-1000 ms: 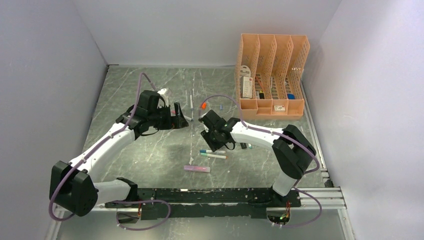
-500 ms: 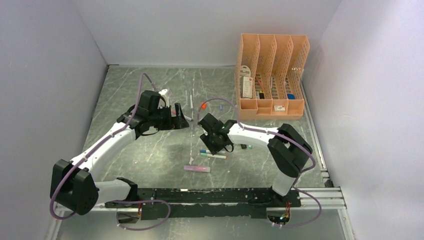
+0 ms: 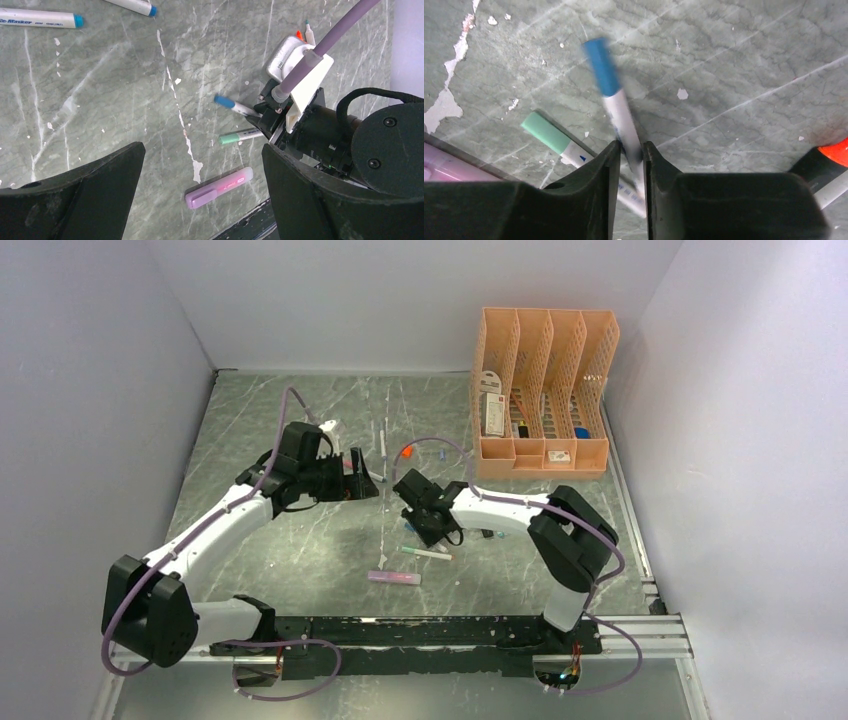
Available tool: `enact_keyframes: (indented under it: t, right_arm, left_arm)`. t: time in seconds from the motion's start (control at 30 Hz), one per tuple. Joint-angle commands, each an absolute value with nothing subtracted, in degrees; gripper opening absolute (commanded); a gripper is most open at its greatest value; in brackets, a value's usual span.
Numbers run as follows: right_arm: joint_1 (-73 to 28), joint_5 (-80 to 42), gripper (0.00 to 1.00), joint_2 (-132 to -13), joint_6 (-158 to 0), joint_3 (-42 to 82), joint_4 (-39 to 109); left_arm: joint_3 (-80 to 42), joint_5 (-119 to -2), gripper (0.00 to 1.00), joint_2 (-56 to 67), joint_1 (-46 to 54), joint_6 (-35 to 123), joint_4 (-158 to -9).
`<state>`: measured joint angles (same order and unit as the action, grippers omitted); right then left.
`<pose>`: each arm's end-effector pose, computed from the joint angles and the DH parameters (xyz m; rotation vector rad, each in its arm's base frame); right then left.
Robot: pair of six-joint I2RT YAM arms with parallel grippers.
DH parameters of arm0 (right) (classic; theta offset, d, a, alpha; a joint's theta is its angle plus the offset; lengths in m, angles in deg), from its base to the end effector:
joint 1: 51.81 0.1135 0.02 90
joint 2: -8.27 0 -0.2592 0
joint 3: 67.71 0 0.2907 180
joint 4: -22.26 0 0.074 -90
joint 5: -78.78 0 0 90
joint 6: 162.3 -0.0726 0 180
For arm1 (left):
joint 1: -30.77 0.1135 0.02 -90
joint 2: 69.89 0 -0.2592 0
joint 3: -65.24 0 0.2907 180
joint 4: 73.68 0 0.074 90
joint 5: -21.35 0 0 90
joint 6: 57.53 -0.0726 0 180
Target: Open the pen caps
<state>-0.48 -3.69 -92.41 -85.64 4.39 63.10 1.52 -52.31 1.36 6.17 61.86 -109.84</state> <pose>0.2415 0.2865 0.0925 -0.8692 2.6267 0.1148 0.2904 -0.1554 0.2216 0.0475 2.4351 -0.7829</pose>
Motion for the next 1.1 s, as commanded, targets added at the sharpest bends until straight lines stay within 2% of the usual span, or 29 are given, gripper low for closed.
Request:
enact_keyframes:
  t: [0.0, 0.17, 0.33, 0.53, 0.67, 0.97, 1.07]
  right_arm:
    - [-0.9, -2.5, 0.17, -95.5, -85.7, 3.6, 62.1]
    - [-3.0, -7.6, 0.1, -90.6, -87.0, 3.1, 60.0]
    - [-11.7, -16.1, 0.06, -81.1, -89.9, 1.9, 57.3]
    - [-19.7, -30.1, 0.06, -72.2, -92.8, -1.3, 52.9]
    - [-20.4, -34.7, 0.06, -70.4, -95.5, -1.5, 50.5]
    - [-20.9, -39.0, 0.05, -68.1, -99.2, -1.2, 47.3]
    - [-20.8, -39.9, 0.05, -68.3, -99.4, -1.3, 47.0]
  left_arm:
    - [1.6, -50.6, 0.99, 1.8, 6.4, 62.2, -107.8]
    - [0.9, -48.2, 0.99, 2.5, 6.8, 63.7, -104.8]
    - [0.8, -42.2, 0.99, 4.1, 7.3, 68.3, -97.4]
    - [4.9, -32.9, 0.99, 7.2, 6.9, 81.6, -76.6]
    - [5.9, -33.1, 0.99, 10.9, 4.5, 87.3, -65.6]
    - [4.6, -36.7, 1.0, 17.0, 1.0, 89.1, -61.5]
    - [4.6, -37.8, 0.96, 18.0, 0.7, 89.2, -60.8]
